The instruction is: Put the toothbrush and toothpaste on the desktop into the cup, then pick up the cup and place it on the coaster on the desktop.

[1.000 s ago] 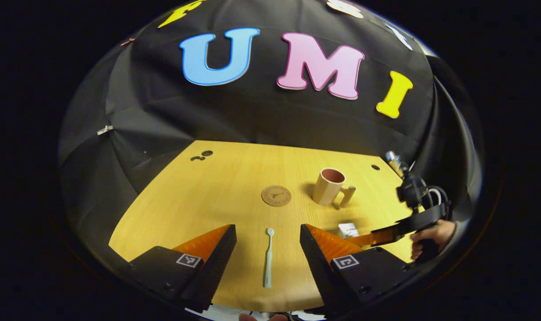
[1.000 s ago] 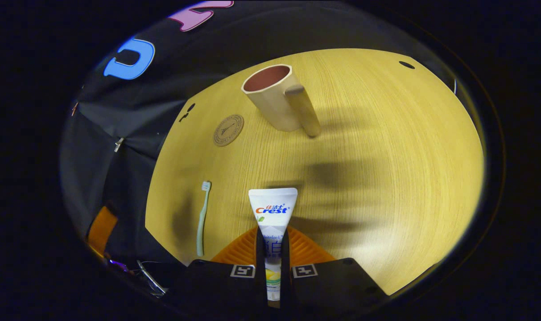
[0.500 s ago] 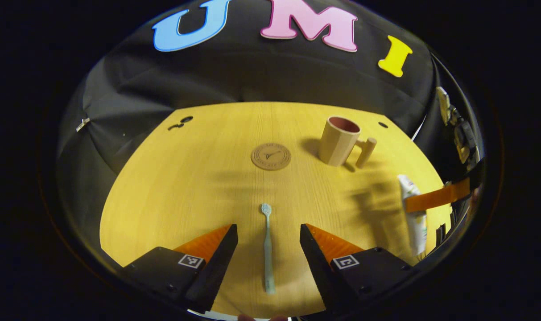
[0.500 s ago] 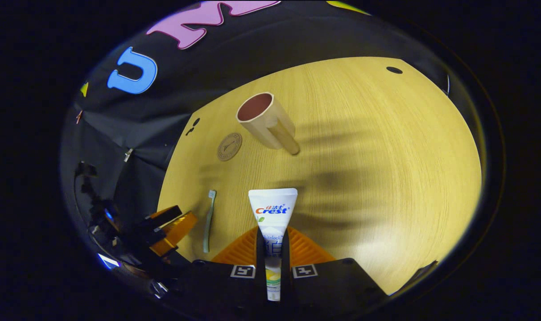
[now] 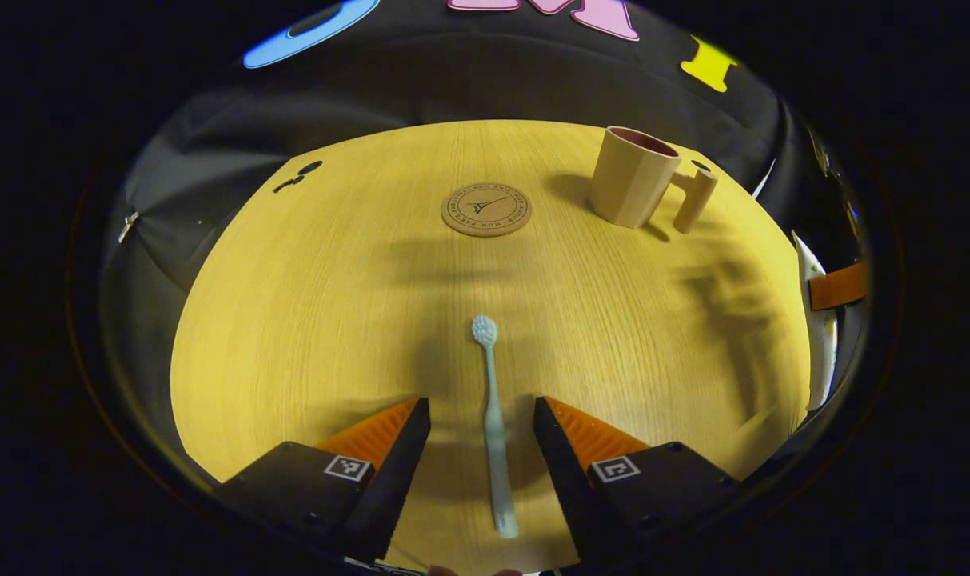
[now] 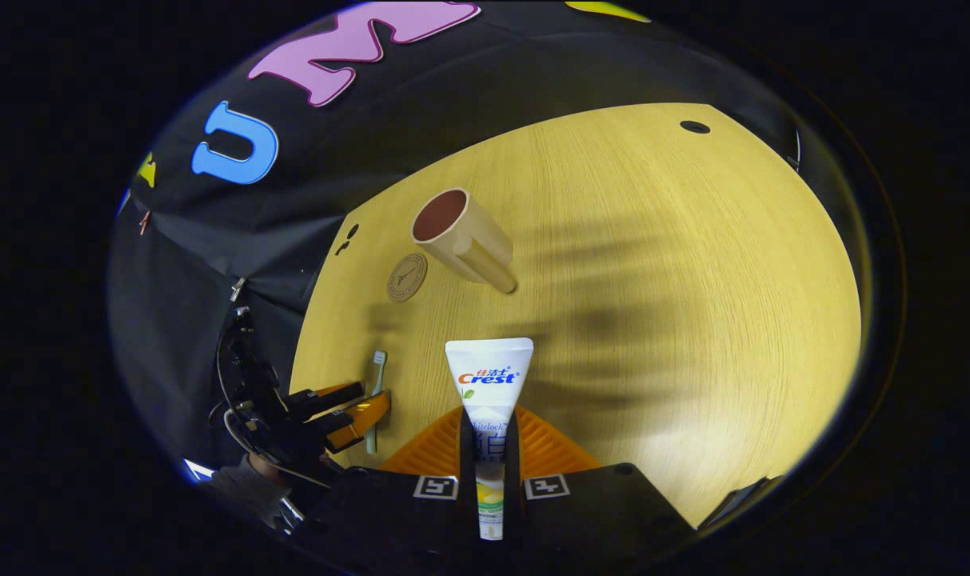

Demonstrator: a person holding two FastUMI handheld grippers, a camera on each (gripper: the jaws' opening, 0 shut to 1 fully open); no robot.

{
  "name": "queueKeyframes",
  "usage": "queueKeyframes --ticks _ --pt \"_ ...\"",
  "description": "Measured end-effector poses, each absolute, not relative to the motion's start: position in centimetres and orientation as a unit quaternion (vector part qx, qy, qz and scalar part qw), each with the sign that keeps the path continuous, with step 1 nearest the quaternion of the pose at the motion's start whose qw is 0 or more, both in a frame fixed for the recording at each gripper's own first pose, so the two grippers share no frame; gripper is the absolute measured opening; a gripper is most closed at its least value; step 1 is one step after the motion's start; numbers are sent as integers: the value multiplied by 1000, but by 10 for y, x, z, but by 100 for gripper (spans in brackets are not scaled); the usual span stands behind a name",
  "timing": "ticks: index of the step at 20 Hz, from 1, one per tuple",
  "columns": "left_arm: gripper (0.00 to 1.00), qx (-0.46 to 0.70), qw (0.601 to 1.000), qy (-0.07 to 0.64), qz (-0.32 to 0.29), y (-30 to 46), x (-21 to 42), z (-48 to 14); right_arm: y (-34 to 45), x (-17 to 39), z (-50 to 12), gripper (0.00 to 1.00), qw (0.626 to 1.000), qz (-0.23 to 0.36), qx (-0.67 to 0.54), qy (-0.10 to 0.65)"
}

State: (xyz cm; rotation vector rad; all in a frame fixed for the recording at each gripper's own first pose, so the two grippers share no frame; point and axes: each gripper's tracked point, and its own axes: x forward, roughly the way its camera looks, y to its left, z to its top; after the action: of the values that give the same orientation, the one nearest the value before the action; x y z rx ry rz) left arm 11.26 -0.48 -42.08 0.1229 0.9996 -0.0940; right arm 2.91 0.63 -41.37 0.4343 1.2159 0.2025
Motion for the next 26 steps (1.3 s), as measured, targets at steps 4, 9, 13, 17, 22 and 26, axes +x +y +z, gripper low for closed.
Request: queueKeyframes --ticks 4,9,13,17,22,26 --pt "79 61 865 495 -52 -6 111 -423 0 32 -410 15 794 92 211 563" --pt "18 48 861 506 -35 -4 108 -422 -4 35 -409 15 797 92 216 556" --pt "7 50 871 485 -52 -9 107 -420 -5 36 -404 15 804 93 219 545" --pt "6 28 895 441 -60 -25 113 -394 -3 44 -390 15 817 101 237 516" --pt "6 -54 932 354 -61 -48 122 -324 8 81 -334 15 861 143 234 429" --pt "6 -101 954 272 -71 -69 122 -259 19 130 -281 15 893 189 230 338"
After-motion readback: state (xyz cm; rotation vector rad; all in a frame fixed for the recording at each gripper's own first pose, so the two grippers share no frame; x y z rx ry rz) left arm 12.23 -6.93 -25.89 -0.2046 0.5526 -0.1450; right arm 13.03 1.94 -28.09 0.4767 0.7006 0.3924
